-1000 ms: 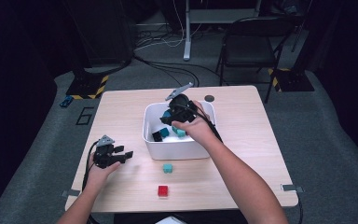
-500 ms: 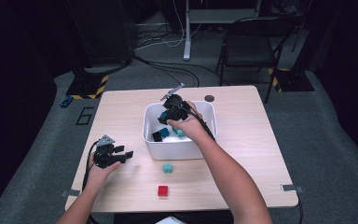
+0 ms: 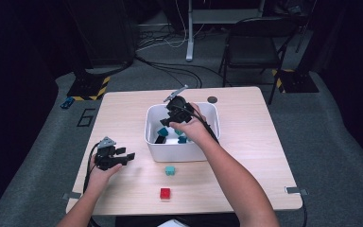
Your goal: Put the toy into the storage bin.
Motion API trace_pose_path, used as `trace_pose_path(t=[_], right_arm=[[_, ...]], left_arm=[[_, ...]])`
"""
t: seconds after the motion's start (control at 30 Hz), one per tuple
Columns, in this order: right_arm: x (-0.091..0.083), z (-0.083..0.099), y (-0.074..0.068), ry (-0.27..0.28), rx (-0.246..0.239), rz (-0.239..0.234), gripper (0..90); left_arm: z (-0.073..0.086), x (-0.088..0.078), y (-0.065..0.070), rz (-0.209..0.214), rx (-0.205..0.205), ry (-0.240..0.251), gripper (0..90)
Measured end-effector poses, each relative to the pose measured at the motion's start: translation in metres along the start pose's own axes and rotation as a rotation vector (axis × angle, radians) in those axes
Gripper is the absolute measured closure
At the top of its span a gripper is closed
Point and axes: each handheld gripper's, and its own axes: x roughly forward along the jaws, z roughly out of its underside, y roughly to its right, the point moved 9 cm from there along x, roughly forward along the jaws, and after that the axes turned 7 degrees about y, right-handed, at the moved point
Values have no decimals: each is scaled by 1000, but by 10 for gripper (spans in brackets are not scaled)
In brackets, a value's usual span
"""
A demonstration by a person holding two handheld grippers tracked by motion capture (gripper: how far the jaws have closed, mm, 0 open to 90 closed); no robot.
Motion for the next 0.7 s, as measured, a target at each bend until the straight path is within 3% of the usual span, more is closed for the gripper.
trace_pose_path(t=[0.17, 0.33, 0.7], right_arm=[[-24, -6, -15, 28, -18, -10, 491], [-46, -9, -36, 59, -78, -46, 491], [-74, 7, -77, 87, -151, -109, 492]], left_arm=[[0, 1, 1, -5, 2, 5, 414], [0, 1, 1, -7, 3, 4, 414], [1, 0, 1, -6, 4, -6, 414]])
